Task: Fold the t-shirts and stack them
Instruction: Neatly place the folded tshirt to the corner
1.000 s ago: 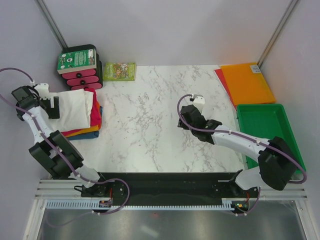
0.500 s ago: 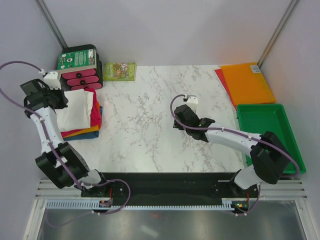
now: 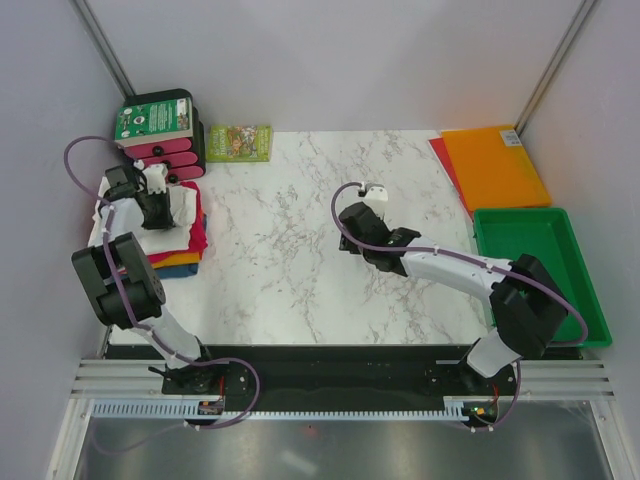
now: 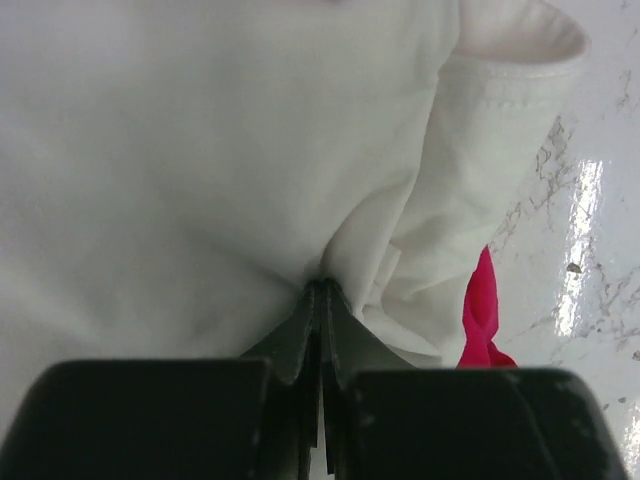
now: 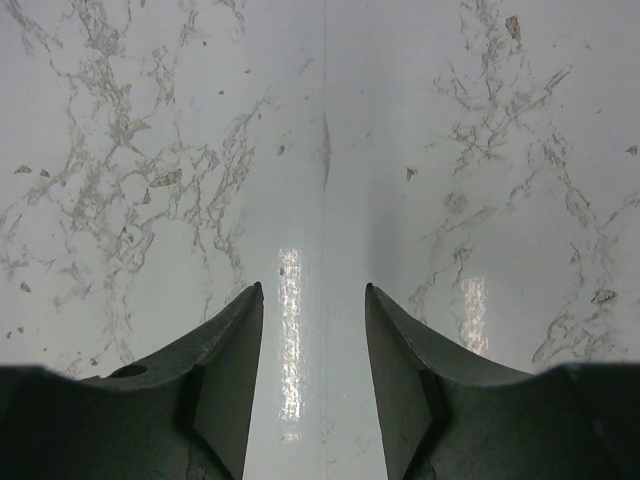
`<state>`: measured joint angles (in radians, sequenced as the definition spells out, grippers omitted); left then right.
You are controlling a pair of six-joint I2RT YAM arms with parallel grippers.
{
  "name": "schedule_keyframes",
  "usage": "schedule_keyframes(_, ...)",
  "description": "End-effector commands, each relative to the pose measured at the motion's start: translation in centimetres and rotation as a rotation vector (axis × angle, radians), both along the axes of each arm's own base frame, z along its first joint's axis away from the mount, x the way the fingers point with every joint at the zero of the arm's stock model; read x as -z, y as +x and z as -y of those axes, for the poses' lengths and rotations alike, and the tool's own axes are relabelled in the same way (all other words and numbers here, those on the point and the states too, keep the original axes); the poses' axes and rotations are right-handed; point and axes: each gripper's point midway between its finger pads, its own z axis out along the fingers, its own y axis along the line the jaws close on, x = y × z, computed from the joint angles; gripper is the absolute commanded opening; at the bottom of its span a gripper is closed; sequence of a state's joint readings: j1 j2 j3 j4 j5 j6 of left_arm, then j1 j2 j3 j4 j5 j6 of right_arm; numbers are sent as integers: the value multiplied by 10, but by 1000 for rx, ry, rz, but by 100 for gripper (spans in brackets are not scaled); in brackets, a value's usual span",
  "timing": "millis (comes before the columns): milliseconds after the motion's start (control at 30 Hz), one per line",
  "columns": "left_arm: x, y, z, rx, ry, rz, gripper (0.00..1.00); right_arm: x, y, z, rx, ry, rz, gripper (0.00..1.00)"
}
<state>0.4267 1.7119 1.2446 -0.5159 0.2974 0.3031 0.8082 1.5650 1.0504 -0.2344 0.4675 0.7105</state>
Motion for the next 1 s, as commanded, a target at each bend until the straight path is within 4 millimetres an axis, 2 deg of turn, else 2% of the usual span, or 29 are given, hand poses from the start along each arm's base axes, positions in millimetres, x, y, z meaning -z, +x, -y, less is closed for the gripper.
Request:
schedule_keyframes(0,26,2,5,3,11,-60,3,-8,3,-10,1,11,7,52)
schedule_keyframes(67,13,6,5,7,26,0,6,-10,3,-11,3,13,12,52)
schedule_keyframes(100,10,4,10,15,13,27,15,-11,3,-12,2,15,15,52)
schedule_keyframes(133,-17,10,9,17,35,118,21,-12,3,-11,4,15,16,53)
schedule_keyframes(167,-28,10,11,21,39,155,27,-14,2,-12,2,17,18,52)
schedule_keyframes(200,-41,10,16,29,25,196,40,-14,3,-12,4,19,20,52)
schedule_keyframes(233,-63,11,19,33,35,255,45,-16,2,-13,3,21,23,53)
schedule_keyframes(300,-90,11,22,24,24,324,53,-17,0,-15,1,27,24,52)
schedule_keyframes(333,-100,10,21,13,24,351,54,-19,-2,-17,-6,30,28,53)
schedule_keyframes(367,-121,7,18,-3,39,405,54,-20,-2,-18,-7,31,30,53)
schedule_keyframes(467,-139,3,6,-76,78,450,54,-20,-6,-17,-10,27,32,52)
schedule_keyframes(533,-135,1,-10,-145,133,428,54,-19,-9,-16,-10,24,32,52)
schedule_keyframes(600,-120,2,-32,-219,195,368,54,-18,-10,-14,-8,22,32,52)
schedule_keyframes(700,-99,4,-52,-275,232,307,53,-18,-11,-9,-4,11,37,52)
schedule_keyframes(800,-88,5,-67,-318,265,282,52,-17,-12,-7,-4,1,41,53)
schedule_keyframes(833,-78,8,-70,-326,264,264,52,-17,-12,-6,-2,-1,40,53)
schedule_keyframes(867,-79,10,-78,-353,289,260,51,-15,-12,-6,-2,-3,38,53)
schedule_keyframes(967,-62,8,-98,-441,315,203,50,-11,-13,-5,-2,-9,30,53)
